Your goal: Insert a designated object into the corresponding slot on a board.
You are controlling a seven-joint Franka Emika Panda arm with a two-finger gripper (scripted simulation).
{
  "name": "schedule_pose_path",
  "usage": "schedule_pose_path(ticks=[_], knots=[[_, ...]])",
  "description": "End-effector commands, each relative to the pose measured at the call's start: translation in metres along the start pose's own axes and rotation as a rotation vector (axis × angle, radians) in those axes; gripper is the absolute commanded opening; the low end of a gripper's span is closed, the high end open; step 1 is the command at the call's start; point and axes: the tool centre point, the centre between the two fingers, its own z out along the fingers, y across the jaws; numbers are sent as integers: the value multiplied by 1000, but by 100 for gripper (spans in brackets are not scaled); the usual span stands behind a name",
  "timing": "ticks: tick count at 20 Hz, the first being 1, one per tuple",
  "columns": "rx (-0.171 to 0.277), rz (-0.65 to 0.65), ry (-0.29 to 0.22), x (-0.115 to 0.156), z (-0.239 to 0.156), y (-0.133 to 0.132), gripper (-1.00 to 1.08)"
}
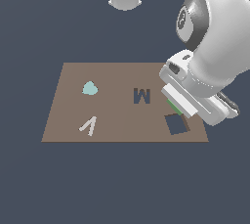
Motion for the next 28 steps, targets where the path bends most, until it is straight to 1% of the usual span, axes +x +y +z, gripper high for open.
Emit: schedule_pose_path(ticks=[1, 8, 14, 20, 28], knots=[[0, 87, 0, 8, -1, -11, -100], [0, 269, 0, 29, -2, -31, -100], [0, 368, 0, 42, -2, -40, -100], [0, 412, 0, 49, -3, -43, -100], [0, 413, 0, 50, 6, -43, -100]])
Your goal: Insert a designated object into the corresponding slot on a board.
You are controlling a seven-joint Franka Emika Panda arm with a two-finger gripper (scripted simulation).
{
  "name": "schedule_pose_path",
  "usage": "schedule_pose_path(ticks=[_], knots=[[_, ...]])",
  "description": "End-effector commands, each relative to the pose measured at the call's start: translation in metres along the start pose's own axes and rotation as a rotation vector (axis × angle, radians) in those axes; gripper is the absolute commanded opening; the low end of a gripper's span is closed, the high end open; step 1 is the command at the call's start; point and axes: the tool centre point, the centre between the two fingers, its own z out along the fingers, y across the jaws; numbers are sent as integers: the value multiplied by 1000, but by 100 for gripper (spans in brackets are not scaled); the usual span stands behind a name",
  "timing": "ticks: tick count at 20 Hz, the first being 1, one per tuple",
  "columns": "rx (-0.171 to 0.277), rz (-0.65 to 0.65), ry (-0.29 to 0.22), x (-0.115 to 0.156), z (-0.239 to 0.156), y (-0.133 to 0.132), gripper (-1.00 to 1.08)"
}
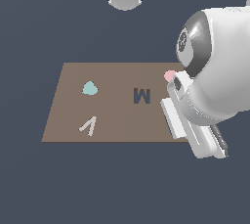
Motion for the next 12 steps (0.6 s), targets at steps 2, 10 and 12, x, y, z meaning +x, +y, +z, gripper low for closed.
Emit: schedule_pose_path(ticks=[2, 10, 12], knots=[[0, 2, 0, 0, 4, 0, -100], [0, 2, 0, 0, 4, 0, 100], [0, 2, 0, 0, 4, 0, 100]])
